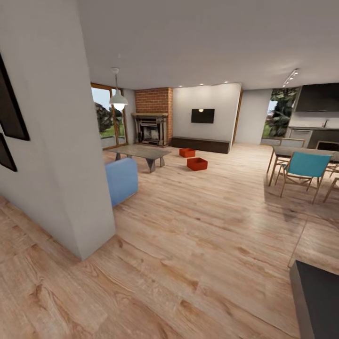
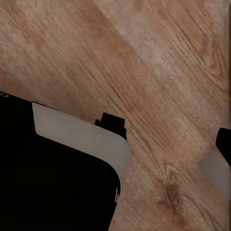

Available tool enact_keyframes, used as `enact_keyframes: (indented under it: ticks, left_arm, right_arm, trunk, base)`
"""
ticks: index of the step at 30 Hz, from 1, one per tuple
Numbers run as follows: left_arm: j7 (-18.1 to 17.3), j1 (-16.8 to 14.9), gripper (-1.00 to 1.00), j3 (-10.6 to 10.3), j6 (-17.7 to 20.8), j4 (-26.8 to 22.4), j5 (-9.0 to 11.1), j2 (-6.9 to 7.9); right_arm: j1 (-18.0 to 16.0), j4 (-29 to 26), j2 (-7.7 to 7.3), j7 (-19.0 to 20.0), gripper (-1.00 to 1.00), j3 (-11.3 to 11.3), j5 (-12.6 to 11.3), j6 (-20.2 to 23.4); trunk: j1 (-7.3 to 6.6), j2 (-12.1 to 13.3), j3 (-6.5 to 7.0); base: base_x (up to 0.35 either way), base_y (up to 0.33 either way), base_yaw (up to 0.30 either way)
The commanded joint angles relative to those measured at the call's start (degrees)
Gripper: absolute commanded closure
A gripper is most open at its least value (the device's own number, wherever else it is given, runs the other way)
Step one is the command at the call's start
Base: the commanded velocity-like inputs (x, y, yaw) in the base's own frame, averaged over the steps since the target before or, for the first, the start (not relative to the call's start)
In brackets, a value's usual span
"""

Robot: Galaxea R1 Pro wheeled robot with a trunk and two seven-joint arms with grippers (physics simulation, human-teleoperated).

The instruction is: Move the two storage containers from the living room to the garage. In the garage, place one container on the floor and stack the other container on top of it (either order is fine).

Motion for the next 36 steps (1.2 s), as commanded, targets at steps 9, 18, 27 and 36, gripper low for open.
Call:
enact_keyframes:
  ticks: [9, 18, 27, 36]
  left_arm:
    - [0.1, 0.0, -1.0, 0.0, -0.1, 0.0, 0.4, -0.01]
    - [0.1, 0.0, -1.0, 0.0, -0.1, 0.0, 0.4, -0.01]
    - [0.1, 0.0, -1.0, 0.0, -0.1, 0.0, 0.4, -0.01]
    - [0.1, 0.0, -1.0, -0.1, -0.1, 0.0, 0.4, -0.01]
  right_arm:
    - [-0.1, 0.2, 0.02, 0.4, -1.0, 0.3, -0.7, -0.3]
    - [-0.1, 0.2, 0.02, 0.3, -1.0, 0.3, -0.7, -0.3]
    - [-0.1, 0.2, 0.02, 0.3, -1.0, 0.4, -0.7, -0.3]
    - [-0.1, 0.2, 0.02, 0.3, -1.0, 0.4, -0.7, -0.3]
  trunk:
    - [0.03, 0.0, -0.05]
    - [0.03, 0.0, -0.05]
    - [0.03, 0.0, -0.05]
    - [0.03, 0.0, -0.05]
  base:
    - [0.323, 0.0, 0.0]
    - [0.324, 0.0, -0.127]
    - [0.324, 0.0, -0.243]
    - [0.324, 0.0, -0.236]
